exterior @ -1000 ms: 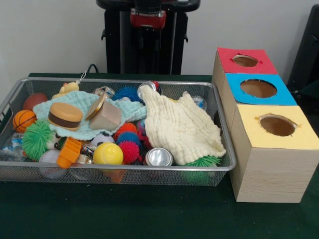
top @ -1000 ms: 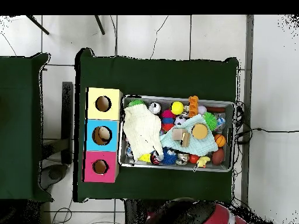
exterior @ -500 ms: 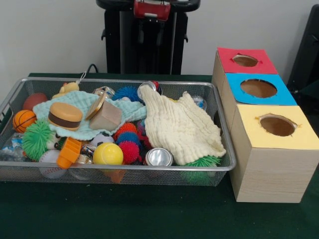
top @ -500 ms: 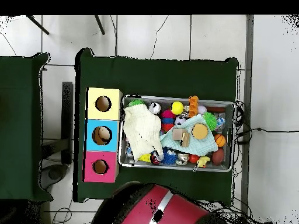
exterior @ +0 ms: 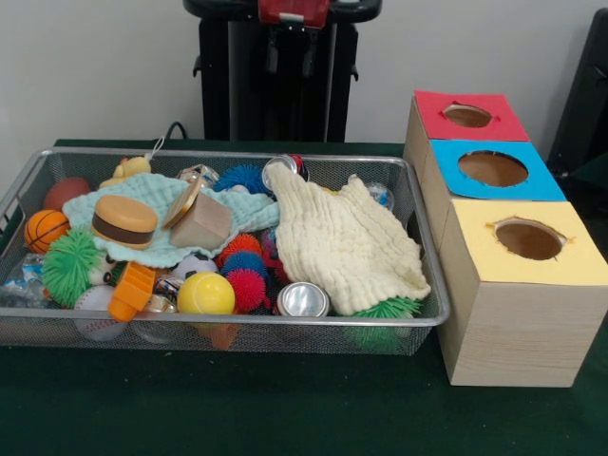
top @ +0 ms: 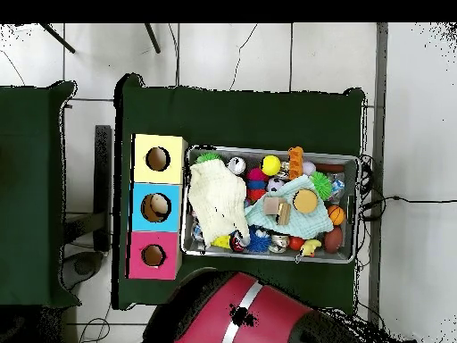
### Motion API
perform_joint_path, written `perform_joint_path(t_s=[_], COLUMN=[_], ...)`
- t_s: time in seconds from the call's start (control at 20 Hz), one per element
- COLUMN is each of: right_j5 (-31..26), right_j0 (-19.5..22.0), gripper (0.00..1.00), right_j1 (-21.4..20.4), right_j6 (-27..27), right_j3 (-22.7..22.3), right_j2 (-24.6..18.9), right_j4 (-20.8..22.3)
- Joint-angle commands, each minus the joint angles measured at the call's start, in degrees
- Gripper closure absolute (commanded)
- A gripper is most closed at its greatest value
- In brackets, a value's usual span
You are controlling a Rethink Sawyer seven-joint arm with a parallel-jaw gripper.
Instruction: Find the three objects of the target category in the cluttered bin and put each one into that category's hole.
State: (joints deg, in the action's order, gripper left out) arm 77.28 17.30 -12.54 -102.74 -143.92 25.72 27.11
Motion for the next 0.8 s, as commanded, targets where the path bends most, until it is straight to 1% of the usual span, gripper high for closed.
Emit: perform_joint_path(t_s=[0.05, 0.15, 0.3, 0.55, 0.8], right_j5=[-7.3, -12.8, -16.2, -19.4, -21.0], right_j0=[2.6, 4.5, 5.9, 7.7, 8.8], gripper=[0.0, 0.0, 0.0, 0.0, 0.0], right_j1=[7.8, 6.7, 6.1, 6.7, 8.5], right_j6=[-15.2, -14.5, -13.2, -12.1, -11.5], right_j3=[2.1, 2.8, 3.4, 3.2, 4.1], right_j2=[-3.3, -4.9, -5.9, -7.4, -8.4], right_j4=[-2.9, -1.5, -1.0, -1.4, -1.4])
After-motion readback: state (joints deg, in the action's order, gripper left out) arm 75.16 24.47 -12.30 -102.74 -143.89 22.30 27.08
